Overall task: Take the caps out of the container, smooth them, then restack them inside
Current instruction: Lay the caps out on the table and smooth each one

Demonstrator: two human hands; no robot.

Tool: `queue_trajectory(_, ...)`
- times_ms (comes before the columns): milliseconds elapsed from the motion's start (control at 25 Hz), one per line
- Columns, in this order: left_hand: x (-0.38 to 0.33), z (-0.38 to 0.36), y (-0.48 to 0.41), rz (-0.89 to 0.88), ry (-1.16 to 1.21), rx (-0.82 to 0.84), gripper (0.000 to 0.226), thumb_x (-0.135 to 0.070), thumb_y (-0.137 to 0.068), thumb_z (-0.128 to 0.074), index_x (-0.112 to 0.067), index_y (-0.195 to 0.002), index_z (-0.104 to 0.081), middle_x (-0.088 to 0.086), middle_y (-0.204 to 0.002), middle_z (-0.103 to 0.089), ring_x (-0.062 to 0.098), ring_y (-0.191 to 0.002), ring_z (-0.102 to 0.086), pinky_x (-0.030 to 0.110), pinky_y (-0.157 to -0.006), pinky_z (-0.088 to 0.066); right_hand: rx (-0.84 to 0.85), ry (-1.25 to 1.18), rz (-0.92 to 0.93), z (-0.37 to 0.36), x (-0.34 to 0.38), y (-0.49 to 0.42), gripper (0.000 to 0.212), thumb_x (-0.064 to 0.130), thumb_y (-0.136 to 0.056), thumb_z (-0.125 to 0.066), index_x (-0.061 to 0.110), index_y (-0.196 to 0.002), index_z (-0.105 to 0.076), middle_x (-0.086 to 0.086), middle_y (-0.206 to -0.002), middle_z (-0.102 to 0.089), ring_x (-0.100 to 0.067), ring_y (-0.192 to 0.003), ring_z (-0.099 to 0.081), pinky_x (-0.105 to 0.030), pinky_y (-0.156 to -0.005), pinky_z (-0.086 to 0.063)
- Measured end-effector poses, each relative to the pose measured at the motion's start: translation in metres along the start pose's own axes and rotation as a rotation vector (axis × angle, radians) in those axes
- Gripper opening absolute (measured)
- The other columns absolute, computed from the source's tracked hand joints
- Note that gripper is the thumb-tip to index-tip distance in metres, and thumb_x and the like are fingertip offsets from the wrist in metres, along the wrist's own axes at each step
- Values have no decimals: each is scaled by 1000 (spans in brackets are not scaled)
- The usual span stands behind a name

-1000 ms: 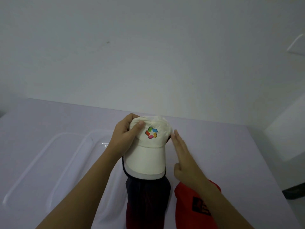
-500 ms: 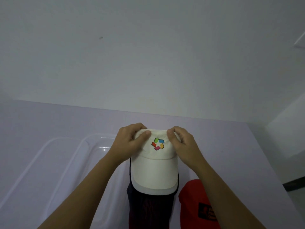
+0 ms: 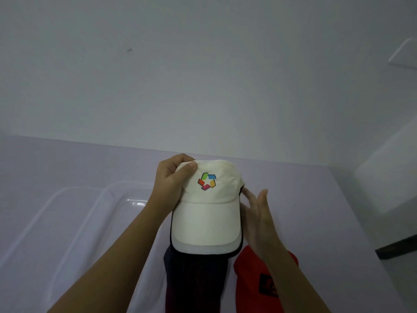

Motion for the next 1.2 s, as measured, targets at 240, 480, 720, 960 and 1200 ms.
queue_trajectory(240, 24, -23, 26, -19, -266, -202, 14, -32, -77, -56, -23, -76, -66, -7, -72, -67, 7, -69, -62, 29, -64, -52, 74, -268, -76, -4, -22, 18, 57, 31, -77, -68, 10, -128, -54, -16, -123, -63, -34, -112, -61, -41, -84, -55)
queue_trajectory(480, 34, -40, 52, 849, 126, -111, 58, -60, -82, -52, -20, -124, -50, 1, -119, -62, 23, -103, -61, 44, -79, -55, -46, -414, 56, 17, -21, 5, 52, 28, -77, -65, 16, -126, -56, -13, -123, -64, -33, -110, -62, -46, -87, -54)
queue_trajectory(720, 47, -37, 40, 755, 532, -174, 27, -7, -81, -46, -1, -103, -61, 11, -80, -74, 27, -80, -67, 33, -66, -57, 34, -181, -111, 17, -38, -32, 70, 51, -71, -71, 27, -132, -47, -7, -131, -59, -31, -117, -58, -51, -89, -51)
queue_trajectory(960, 95, -15, 16, 925, 337, -88, 29, 1, -80, -35, 0, -97, -58, 10, -78, -69, 25, -78, -58, 25, -54, -55, 33, -199, -226, 36, -68, -78, 65, 16, -70, -77, 15, -130, -51, -13, -126, -62, -33, -115, -59, -43, -81, -56)
queue_trajectory(1200, 152, -5, 7, 952, 28, 60, 53, -10, -60, -52, -3, -112, -57, 17, -107, -64, 32, -97, -61, 42, -83, -54, -100, -39, -347, 54, -109, -111, 68, 11, -65, -80, 11, -127, -54, -13, -120, -65, -33, -109, -62, -46, -82, -56)
Point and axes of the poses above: each hand's wrist, its own y-axis away from the middle knuckle, its own z-axis out of the back of the hand, x = y × z, the point moved 1 cm from there along -y, towards the middle knuckle
